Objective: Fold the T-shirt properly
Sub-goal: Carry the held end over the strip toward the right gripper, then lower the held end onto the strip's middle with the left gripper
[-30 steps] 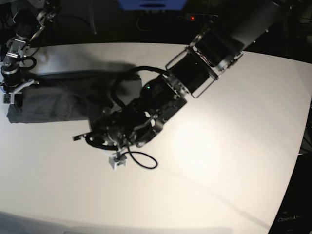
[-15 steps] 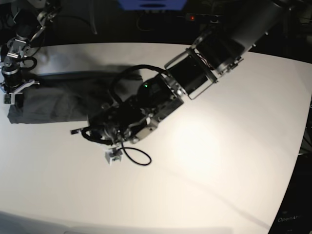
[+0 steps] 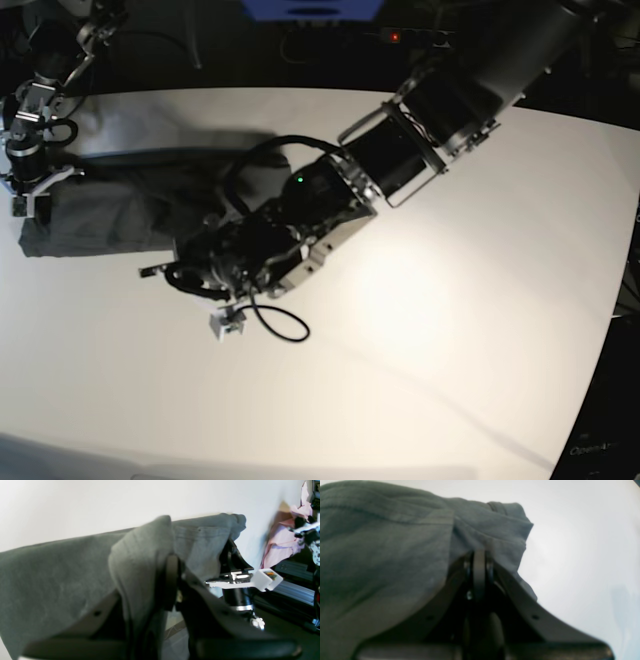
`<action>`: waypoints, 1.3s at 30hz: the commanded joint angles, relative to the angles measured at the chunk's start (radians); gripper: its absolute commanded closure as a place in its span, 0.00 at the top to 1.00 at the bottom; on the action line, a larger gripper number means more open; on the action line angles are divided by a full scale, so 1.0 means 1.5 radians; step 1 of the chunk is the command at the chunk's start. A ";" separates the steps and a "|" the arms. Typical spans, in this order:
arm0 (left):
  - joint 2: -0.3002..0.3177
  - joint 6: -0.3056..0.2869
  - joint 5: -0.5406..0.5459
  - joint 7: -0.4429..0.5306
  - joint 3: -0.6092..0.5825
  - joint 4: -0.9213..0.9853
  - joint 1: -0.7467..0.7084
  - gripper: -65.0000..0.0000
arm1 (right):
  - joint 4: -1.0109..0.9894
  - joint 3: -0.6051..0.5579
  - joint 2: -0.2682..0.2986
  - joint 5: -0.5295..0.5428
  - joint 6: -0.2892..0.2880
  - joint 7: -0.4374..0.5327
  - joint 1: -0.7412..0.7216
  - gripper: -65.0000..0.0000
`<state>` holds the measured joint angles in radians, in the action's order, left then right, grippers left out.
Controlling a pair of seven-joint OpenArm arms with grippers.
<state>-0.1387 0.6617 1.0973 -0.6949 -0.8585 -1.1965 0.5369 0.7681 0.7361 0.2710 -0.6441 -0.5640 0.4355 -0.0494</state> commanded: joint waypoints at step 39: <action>0.093 -0.104 0.103 -0.112 0.106 -0.099 -0.052 0.23 | -0.028 -0.021 -0.038 -0.118 -0.089 -0.168 0.026 0.00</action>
<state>0.0101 0.5110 1.2312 -0.8566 -0.7006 -1.3334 0.4416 0.7681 0.7307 0.2684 -0.6441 -0.5705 0.4477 -0.0490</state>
